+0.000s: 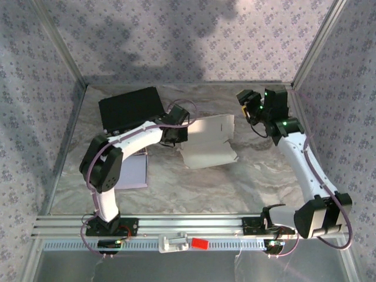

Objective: Fold the paper box

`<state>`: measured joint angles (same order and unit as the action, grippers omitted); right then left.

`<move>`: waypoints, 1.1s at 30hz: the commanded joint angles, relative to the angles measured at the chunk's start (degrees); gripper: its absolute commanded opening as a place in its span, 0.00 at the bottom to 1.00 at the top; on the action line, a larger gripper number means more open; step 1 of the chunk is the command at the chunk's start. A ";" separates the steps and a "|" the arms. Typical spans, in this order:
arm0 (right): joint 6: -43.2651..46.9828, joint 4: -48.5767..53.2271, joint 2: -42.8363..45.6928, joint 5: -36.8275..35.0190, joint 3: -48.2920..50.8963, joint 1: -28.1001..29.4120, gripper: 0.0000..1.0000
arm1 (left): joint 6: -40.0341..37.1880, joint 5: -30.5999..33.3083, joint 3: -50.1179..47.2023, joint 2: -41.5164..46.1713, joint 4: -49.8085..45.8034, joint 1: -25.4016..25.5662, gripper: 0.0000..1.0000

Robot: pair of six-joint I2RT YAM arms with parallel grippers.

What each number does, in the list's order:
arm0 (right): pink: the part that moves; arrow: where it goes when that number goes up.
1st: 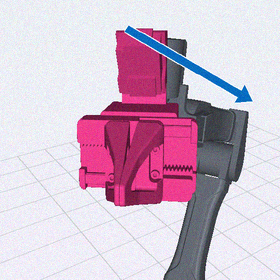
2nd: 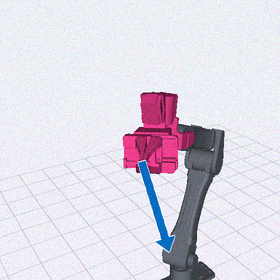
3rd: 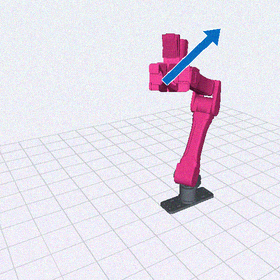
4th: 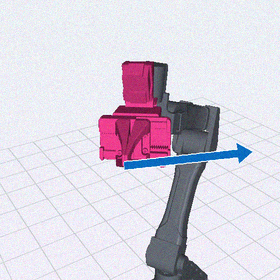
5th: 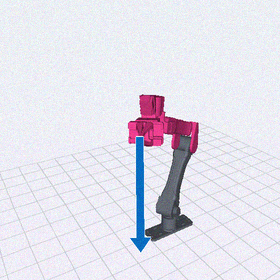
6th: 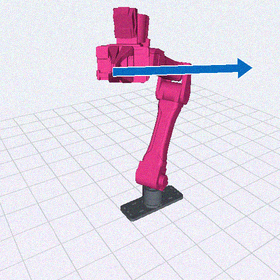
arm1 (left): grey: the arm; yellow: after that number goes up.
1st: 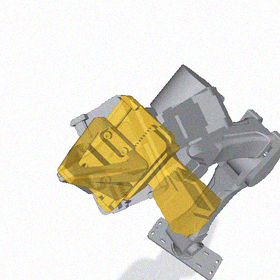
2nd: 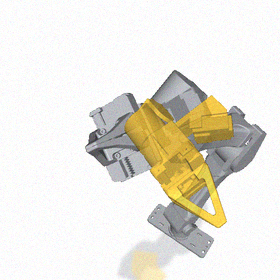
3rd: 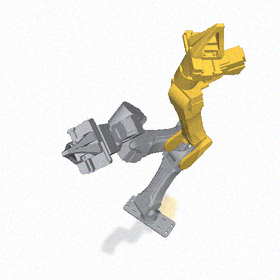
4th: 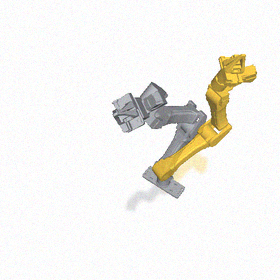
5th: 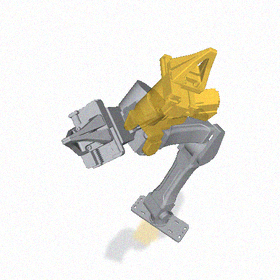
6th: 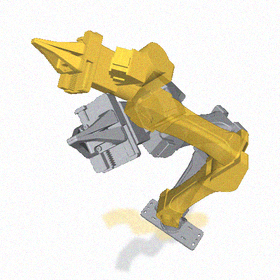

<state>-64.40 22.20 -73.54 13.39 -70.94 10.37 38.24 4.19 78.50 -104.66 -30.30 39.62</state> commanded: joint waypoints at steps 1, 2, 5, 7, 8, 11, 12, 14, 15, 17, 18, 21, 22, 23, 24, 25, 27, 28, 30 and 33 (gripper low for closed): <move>11.20 13.26 -6.76 3.73 -5.83 0.72 0.58 | 2.99 -4.68 2.23 3.10 -9.77 0.20 0.00; 12.61 15.21 -9.09 3.70 -8.04 1.37 0.57 | 3.26 -4.81 2.19 3.34 -10.41 0.25 0.00; 15.22 17.37 -13.88 3.25 -12.28 2.82 0.56 | 3.70 -4.91 1.36 4.19 -10.00 0.24 0.00; 16.31 17.88 -16.70 2.87 -14.06 3.18 0.56 | 3.73 -5.10 1.37 4.36 -10.08 0.24 0.00; 17.03 18.59 -18.48 3.04 -15.16 3.19 0.55 | 3.70 -5.00 1.56 4.47 -10.26 0.35 0.00; 19.23 20.46 -22.54 2.70 -17.15 3.56 0.55 | 3.34 -4.58 1.80 4.64 -10.13 0.55 0.00; 20.04 20.46 -23.30 2.56 -17.29 3.60 0.54 | 3.18 -4.58 1.83 4.73 -10.04 0.68 0.00; 22.17 19.72 -25.01 2.56 -17.29 3.58 0.54 | 2.90 -4.41 1.84 4.73 -10.09 1.05 0.00; 23.05 19.21 -25.47 2.62 -17.37 3.44 0.54 | 2.82 -4.34 1.68 4.79 -10.00 1.16 0.00; 25.08 18.68 -26.32 2.74 -18.02 3.28 0.53 | 2.82 -4.36 1.36 4.86 -10.02 1.38 0.00; 25.82 18.30 -26.59 2.66 -18.30 3.26 0.53 | 2.85 -4.31 1.24 4.90 -9.97 1.51 0.00; 27.39 17.32 -26.74 2.78 -18.28 3.25 0.52 | 2.85 -4.19 0.83 5.17 -9.95 1.69 0.00; 27.68 17.30 -26.99 2.85 -18.27 3.30 0.52 | 2.85 -4.19 0.64 5.26 -9.86 1.68 0.00; 27.79 17.51 -27.32 2.68 -18.27 3.25 0.52 | 2.80 -4.19 0.60 5.32 -9.86 1.67 0.00; 27.76 17.66 -27.60 2.51 -18.12 3.21 0.52 | 2.69 -4.11 0.53 5.43 -9.77 1.69 0.00; 27.85 17.67 -27.88 2.36 -17.80 3.10 0.52 | 2.52 -3.88 0.69 5.54 -9.77 1.78 0.00; 27.93 17.09 -28.12 2.16 -17.02 2.85 0.51 | 2.29 -3.84 0.86 5.58 -9.79 1.70 0.00; 27.94 16.54 -28.30 2.79 -16.50 2.51 0.51 | 2.14 -3.79 1.02 5.61 -9.95 1.78 0.00; 27.94 16.20 -29.12 4.33 -16.32 2.12 0.51 | 2.05 -3.75 1.17 5.61 -10.04 1.71 0.00; 30.08 17.21 -30.34 6.56 -16.85 2.17 0.50 | 1.89 -3.83 1.22 5.40 -10.04 1.78 0.00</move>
<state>-37.10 38.61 -102.37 17.41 -87.46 12.80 40.99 0.45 79.05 -101.25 -39.05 41.01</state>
